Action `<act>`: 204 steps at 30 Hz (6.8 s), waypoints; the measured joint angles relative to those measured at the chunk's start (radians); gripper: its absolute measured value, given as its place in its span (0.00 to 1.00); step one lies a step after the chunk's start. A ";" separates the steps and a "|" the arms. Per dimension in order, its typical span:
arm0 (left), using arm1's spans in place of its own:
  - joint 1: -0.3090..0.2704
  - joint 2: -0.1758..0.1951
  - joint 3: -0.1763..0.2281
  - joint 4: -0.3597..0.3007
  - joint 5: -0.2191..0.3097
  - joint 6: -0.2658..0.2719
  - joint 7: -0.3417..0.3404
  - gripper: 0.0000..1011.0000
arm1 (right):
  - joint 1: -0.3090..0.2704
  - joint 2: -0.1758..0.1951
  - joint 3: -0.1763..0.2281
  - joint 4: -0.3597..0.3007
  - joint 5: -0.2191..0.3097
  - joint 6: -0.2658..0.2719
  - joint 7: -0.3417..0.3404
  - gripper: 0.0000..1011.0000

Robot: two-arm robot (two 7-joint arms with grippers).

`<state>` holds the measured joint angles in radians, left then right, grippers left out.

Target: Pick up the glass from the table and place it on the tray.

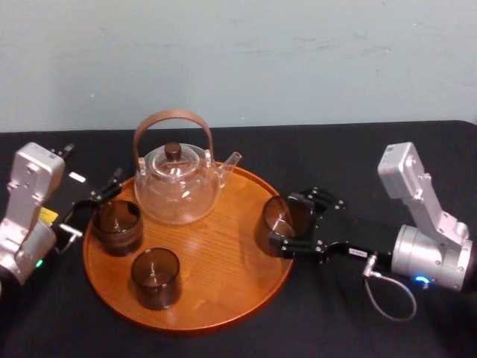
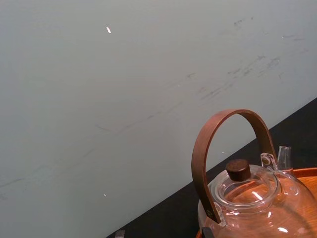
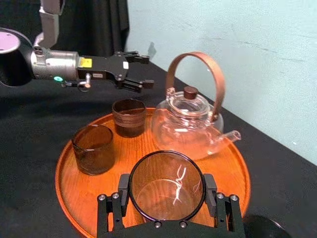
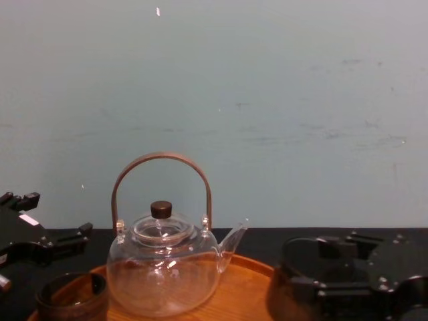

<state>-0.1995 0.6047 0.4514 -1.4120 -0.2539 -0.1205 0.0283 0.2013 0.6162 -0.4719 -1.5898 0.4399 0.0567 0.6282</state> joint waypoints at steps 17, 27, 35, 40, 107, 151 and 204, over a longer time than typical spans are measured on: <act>0.000 0.000 0.000 0.000 0.000 0.000 0.000 0.99 | 0.067 -0.062 -0.083 0.083 -0.023 -0.037 0.031 0.89; 0.000 0.000 0.000 0.000 0.000 0.000 0.000 0.99 | 0.082 -0.089 -0.109 0.129 -0.041 -0.059 0.033 0.89; 0.000 0.000 0.000 0.000 0.000 0.000 0.000 0.99 | 0.091 -0.108 -0.123 0.165 -0.053 -0.067 0.033 0.89; 0.000 0.000 0.000 0.000 0.000 0.000 0.000 0.99 | 0.095 -0.119 -0.129 0.186 -0.062 -0.070 0.033 0.89; 0.000 0.000 0.000 0.000 0.000 0.000 0.000 0.99 | 0.101 -0.143 -0.140 0.236 -0.104 -0.058 0.021 0.99; 0.000 0.000 0.000 0.000 0.000 0.000 0.000 0.99 | -0.181 0.128 0.111 -0.004 0.052 -0.108 -0.023 0.99; 0.000 0.000 0.000 0.000 0.000 0.000 0.000 0.99 | 0.025 -0.034 0.081 0.220 -0.014 0.075 -0.086 0.99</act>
<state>-0.1995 0.6047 0.4514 -1.4119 -0.2539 -0.1205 0.0283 0.2259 0.5817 -0.3910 -1.3696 0.4261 0.1320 0.5424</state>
